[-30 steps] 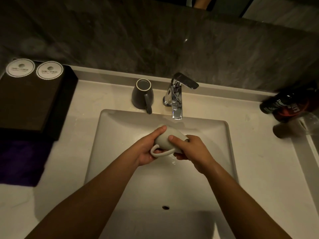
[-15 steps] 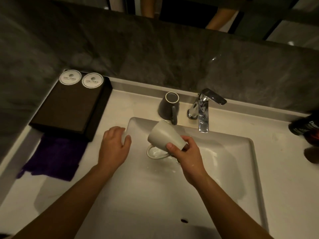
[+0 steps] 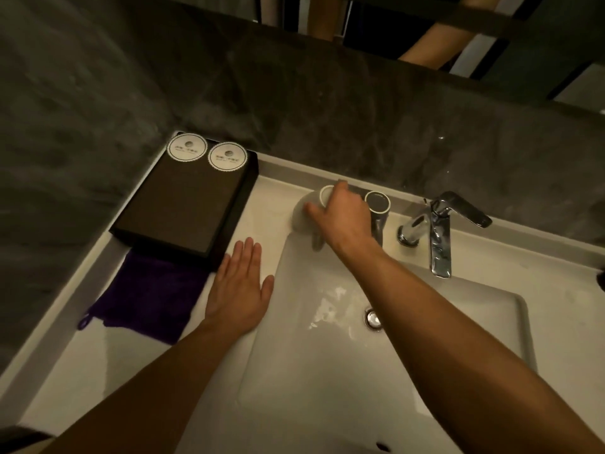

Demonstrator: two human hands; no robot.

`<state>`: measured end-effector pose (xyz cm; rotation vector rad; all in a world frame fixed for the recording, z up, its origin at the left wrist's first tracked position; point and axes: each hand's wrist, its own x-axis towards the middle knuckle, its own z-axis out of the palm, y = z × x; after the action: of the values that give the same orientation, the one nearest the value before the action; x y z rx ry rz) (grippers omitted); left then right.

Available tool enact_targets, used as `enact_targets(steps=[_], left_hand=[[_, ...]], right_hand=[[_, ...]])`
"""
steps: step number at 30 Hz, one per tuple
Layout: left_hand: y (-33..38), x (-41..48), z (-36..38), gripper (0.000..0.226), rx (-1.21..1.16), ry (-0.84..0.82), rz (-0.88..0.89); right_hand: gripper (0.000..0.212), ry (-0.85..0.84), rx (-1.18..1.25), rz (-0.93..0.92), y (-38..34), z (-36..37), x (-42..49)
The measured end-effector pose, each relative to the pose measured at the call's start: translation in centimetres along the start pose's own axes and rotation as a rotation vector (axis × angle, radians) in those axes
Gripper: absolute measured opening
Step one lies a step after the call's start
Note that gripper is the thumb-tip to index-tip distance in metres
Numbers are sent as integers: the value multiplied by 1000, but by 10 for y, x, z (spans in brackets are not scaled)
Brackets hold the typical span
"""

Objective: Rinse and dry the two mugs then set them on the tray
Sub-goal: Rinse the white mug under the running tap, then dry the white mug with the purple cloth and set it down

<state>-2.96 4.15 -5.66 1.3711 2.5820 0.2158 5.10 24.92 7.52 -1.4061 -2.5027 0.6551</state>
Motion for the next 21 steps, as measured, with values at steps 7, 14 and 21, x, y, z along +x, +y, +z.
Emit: enact_targets(steps=[7, 14, 21], left_hand=[[-3, 1, 3, 75, -2, 1, 10], [-4, 2, 6, 74, 3, -5, 16], [-5, 0, 5, 75, -28, 3, 23]], right_hand=[[45, -33, -167, -14, -15, 8, 30], [47, -28, -166, 29, -14, 16, 35], [82, -47, -154, 109, -15, 16, 25]])
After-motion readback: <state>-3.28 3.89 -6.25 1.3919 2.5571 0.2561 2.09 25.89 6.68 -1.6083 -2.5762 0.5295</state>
